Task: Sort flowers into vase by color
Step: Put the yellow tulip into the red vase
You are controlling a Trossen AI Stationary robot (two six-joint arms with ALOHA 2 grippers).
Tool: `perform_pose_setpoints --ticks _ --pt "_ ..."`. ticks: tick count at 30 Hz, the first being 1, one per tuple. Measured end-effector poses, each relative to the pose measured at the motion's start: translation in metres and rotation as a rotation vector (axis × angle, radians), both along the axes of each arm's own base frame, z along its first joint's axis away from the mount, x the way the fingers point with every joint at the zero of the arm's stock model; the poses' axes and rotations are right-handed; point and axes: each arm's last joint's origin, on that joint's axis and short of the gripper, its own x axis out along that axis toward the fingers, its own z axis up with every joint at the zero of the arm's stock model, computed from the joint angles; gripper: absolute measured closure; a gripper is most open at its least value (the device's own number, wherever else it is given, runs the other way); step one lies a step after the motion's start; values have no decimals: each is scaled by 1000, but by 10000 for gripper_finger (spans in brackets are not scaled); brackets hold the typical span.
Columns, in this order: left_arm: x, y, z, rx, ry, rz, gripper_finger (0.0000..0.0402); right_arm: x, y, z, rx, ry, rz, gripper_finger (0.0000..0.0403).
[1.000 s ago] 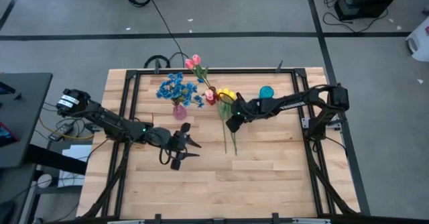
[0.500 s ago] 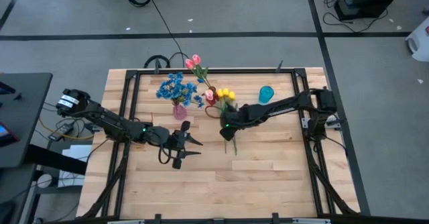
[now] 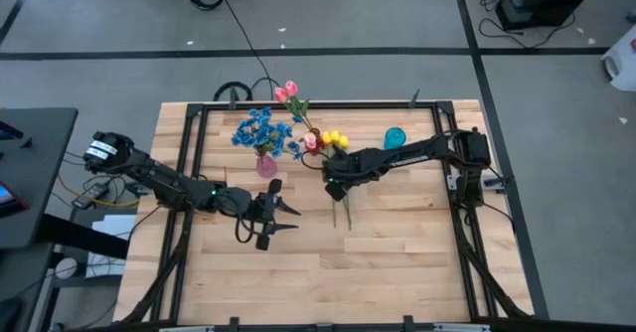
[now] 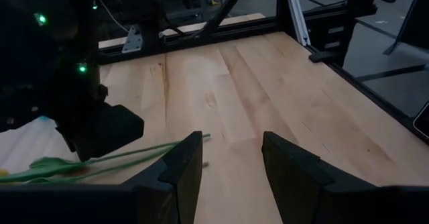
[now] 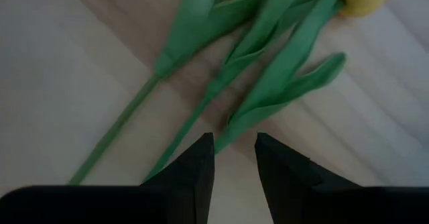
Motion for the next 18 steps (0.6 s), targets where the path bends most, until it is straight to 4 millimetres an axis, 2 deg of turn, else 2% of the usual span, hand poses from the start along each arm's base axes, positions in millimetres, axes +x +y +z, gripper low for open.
perform_pose_setpoints --ticks 6,18 --pt "0 0 0 -18 0 4 238 0 -1 -1 4 -7 0 280" --pt "0 0 0 -19 0 4 238 -6 0 -19 52 -36 4 280"
